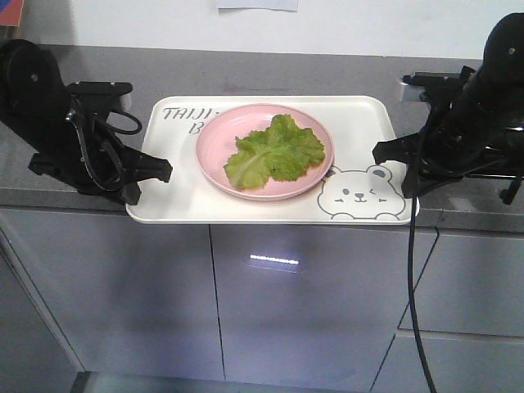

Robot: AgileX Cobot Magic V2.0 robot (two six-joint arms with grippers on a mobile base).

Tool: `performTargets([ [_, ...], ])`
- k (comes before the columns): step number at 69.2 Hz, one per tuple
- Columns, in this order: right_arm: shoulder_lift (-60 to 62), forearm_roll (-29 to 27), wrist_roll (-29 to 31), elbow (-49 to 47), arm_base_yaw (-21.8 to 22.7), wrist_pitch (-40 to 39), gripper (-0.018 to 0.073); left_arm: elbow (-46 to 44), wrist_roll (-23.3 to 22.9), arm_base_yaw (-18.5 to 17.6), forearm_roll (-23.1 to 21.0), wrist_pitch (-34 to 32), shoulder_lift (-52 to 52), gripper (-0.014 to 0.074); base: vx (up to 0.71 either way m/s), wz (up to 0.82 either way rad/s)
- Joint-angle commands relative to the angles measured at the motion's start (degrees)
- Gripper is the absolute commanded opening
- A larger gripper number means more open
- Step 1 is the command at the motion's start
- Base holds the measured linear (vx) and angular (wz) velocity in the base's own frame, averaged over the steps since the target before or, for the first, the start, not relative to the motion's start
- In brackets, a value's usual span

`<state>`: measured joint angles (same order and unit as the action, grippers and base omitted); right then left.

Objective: Transfer vegetables to tray and serve
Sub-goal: 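Carry the tray with both grippers toward the far counter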

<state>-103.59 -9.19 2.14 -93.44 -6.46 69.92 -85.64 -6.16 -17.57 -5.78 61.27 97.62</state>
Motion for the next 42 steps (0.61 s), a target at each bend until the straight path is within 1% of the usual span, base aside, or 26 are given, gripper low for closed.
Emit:
performTargets([
  [1, 3.49, -6.45, 2.22, -2.06, -0.97, -2.77, -0.0004, -2.41, 1.91, -1.59, -6.43, -4.02, -3.28, -0.0007, 0.00, 0.00],
  [42, 3.49, -6.45, 2.22, -2.06, -0.97, -2.77, -0.0004, -2.41, 1.91, -1.59, -6.43, -4.02, -3.28, -0.0007, 0.00, 0.00],
])
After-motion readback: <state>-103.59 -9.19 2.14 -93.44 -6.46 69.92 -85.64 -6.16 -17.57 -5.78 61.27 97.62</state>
